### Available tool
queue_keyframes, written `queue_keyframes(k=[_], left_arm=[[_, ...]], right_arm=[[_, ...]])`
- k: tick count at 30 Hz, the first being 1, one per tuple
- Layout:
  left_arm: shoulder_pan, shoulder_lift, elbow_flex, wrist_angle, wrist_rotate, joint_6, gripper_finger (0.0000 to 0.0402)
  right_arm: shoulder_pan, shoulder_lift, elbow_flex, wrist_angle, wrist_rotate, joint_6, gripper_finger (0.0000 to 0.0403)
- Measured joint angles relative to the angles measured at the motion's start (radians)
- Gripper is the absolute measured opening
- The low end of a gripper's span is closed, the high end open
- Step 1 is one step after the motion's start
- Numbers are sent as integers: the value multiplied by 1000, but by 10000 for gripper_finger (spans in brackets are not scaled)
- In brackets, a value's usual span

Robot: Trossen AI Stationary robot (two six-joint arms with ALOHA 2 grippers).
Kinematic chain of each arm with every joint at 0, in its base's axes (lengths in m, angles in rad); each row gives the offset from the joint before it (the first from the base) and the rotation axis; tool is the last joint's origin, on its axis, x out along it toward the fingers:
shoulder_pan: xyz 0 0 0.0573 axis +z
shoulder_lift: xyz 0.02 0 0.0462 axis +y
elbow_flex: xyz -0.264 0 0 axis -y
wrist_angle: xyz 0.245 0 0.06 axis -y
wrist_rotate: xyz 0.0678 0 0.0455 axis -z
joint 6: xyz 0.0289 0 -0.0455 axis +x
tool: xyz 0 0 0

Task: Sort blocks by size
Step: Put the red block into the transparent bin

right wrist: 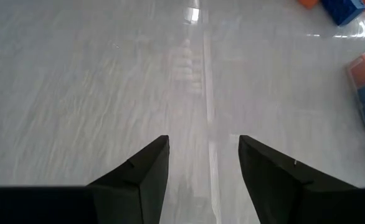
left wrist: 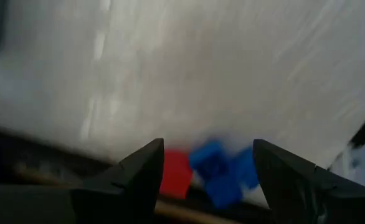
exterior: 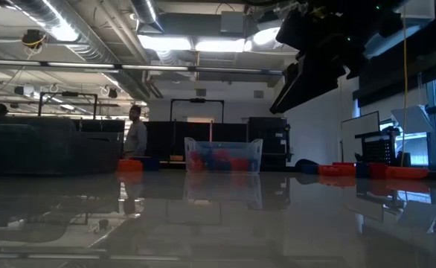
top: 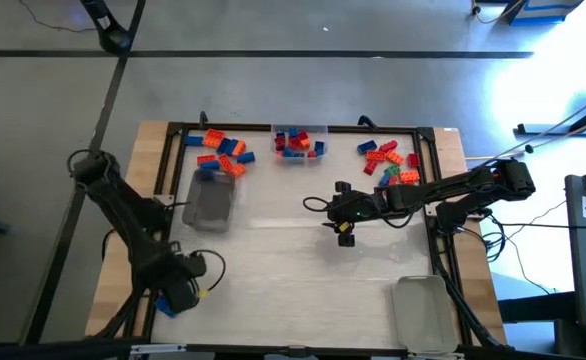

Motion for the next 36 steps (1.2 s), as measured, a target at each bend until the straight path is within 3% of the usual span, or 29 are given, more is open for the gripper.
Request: queue_keyframes(k=[5, 23, 32, 36], left_arm=[[-56, 73, -13, 2, 122, -53, 230], [-96, 292, -13, -108, 206, 241, 230], [-93, 302, -56, 24, 206, 252, 230], [-92, 302, -112, 87, 254, 251, 224]], right_arm=[[0, 0, 0, 1, 0, 0, 193], [0, 0, 0, 2, -3, -1, 193], [0, 0, 0, 3, -3, 0, 193], [0, 0, 0, 1, -4, 0, 193]])
